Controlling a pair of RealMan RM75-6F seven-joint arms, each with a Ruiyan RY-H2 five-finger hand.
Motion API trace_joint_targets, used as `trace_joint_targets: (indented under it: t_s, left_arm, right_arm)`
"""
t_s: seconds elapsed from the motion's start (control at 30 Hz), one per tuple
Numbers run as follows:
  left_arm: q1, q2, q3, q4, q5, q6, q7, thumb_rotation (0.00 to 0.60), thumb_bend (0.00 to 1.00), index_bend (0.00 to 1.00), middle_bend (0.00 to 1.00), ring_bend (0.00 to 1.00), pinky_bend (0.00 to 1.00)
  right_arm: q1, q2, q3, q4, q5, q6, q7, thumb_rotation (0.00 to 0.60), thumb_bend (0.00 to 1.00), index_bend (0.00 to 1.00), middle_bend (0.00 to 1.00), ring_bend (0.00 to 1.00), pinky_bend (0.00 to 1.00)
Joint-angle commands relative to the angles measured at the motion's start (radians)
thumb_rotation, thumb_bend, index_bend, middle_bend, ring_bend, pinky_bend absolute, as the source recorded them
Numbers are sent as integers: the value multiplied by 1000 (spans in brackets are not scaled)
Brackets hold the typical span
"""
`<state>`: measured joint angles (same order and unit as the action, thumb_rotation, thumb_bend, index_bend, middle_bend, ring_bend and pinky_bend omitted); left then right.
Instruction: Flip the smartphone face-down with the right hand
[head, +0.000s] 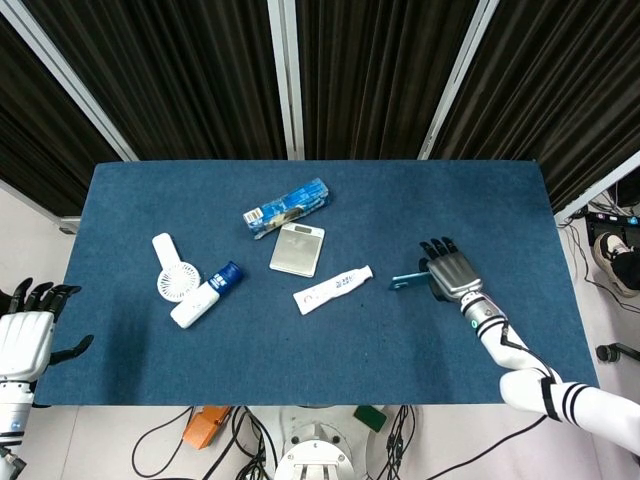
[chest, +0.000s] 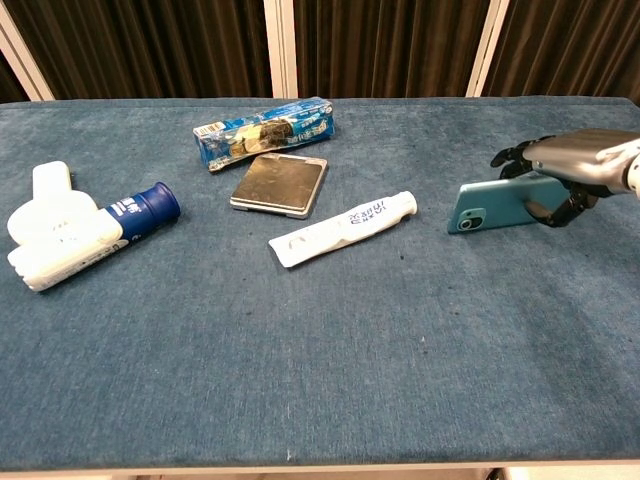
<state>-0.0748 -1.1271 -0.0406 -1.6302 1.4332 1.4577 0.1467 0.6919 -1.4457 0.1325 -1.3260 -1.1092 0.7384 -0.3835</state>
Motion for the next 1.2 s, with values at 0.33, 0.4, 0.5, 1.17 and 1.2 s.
trace_joint_targets:
  t_s: [0.33,0.4,0.5,1.17,1.2]
  left_arm:
    - [-3,-4,-1,4,-2,-3,-3,600,193,218,222,142,0]
    - [-3,-4,-1,5,-1,-2,-4,600,193,218,222,142,0]
    - [-3,-4,-3,7,0,2,-6,600,193,218,222,142,0]
    - [11,-13,2,18,31,42,-35,600,193,218,222,142,0]
    - [13,-13,2,17,33,45,-35,600,193,218,222,142,0]
  right_arm:
    - [60,-38,12,72,90,-11,-54,600,733,362,107,0,46]
    - [59,-37,14,71,95,5,-58,600,732,341,107,0,47]
    - [46,-17,17,43,91,55,-59,600,733,301,107,0,46]
    - [-428,342,-135,-394,-248,774,110,600,308,122,107,0,56]
    - [-443,347,-141,-395,-260,789,119,600,306,122,107,0,56]
